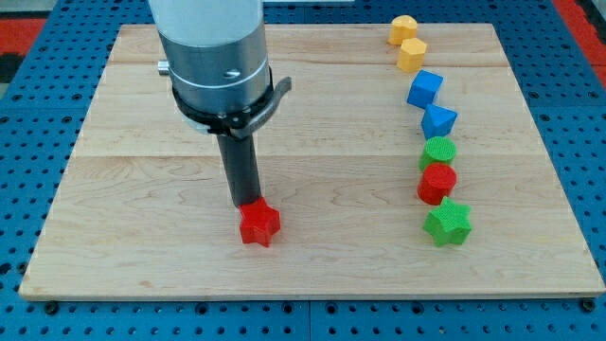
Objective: Push the red star to the bottom right of the board
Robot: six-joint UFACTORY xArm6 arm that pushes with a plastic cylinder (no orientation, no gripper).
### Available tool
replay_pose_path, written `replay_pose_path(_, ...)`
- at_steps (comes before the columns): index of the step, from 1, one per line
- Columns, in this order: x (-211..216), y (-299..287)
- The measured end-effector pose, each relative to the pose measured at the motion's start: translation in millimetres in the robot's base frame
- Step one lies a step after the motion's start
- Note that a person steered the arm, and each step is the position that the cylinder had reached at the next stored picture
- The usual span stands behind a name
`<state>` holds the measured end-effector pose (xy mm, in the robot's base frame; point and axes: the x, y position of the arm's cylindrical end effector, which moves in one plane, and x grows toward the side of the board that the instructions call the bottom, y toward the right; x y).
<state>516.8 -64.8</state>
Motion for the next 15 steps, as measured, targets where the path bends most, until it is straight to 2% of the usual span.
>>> replay_pose_path(1, 1, -33)
replay_pose_path(2, 20, -12)
replay_pose_path(4, 34, 113)
replay_pose_path(5, 27, 54)
replay_pose_path(6, 41, 2)
replay_pose_path(7, 67, 17)
replay_pose_path(8, 71, 65)
replay_pose_path(10, 71, 120)
replay_pose_path(14, 100, 154)
replay_pose_path(15, 99, 133)
